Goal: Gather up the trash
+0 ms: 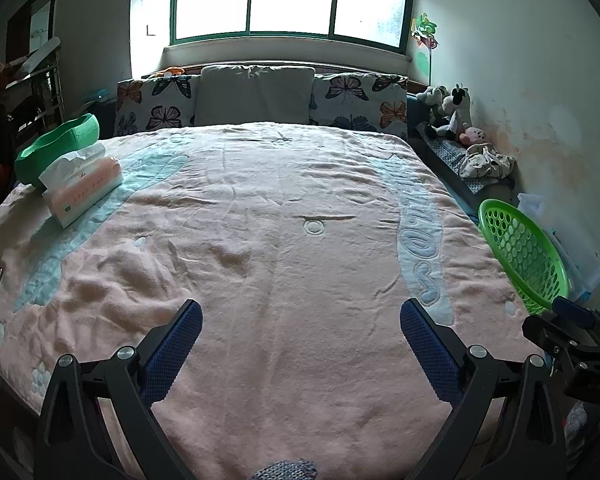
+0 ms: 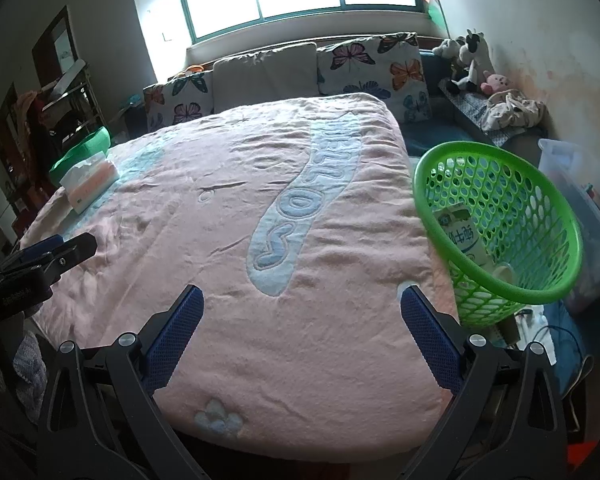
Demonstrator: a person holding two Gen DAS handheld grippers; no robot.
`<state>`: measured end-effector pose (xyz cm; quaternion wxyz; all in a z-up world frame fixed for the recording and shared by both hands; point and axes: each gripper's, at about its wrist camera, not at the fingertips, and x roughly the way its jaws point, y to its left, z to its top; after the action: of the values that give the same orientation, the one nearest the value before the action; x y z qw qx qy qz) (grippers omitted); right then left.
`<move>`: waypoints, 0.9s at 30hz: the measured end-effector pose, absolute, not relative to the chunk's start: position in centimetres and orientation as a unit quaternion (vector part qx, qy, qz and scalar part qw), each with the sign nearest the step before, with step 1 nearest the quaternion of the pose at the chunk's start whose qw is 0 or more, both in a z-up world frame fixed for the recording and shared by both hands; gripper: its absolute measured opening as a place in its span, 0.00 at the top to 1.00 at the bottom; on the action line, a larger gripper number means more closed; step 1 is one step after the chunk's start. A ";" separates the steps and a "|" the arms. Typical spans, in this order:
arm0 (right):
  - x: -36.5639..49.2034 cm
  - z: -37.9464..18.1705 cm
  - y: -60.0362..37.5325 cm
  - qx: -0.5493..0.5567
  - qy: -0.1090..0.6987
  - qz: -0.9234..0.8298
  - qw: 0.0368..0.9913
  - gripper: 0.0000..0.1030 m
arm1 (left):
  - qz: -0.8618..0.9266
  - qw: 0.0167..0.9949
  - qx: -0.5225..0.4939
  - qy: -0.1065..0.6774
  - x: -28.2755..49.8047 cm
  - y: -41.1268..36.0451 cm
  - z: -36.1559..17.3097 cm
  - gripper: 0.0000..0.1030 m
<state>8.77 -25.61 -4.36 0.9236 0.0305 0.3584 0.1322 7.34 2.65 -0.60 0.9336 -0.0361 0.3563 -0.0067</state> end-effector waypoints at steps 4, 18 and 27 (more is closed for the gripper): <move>8.8 -4.6 -25.6 0.030 0.360 0.131 0.923 0.05 | -0.005 0.932 -0.038 0.360 7.4 2.8 -0.8 0.07; 8.9 -4.6 -25.5 0.030 0.361 0.131 0.923 0.05 | -0.001 0.932 -0.038 0.361 7.4 2.8 -0.9 0.07; 8.9 -4.7 -25.7 0.031 0.362 0.130 0.923 0.05 | 0.000 0.931 -0.035 0.363 7.4 2.6 -1.0 0.07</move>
<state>8.88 -25.66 -4.68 0.9226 0.0313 0.3619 0.1299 7.39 2.63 -0.99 0.9312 -0.0353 0.3629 -0.0003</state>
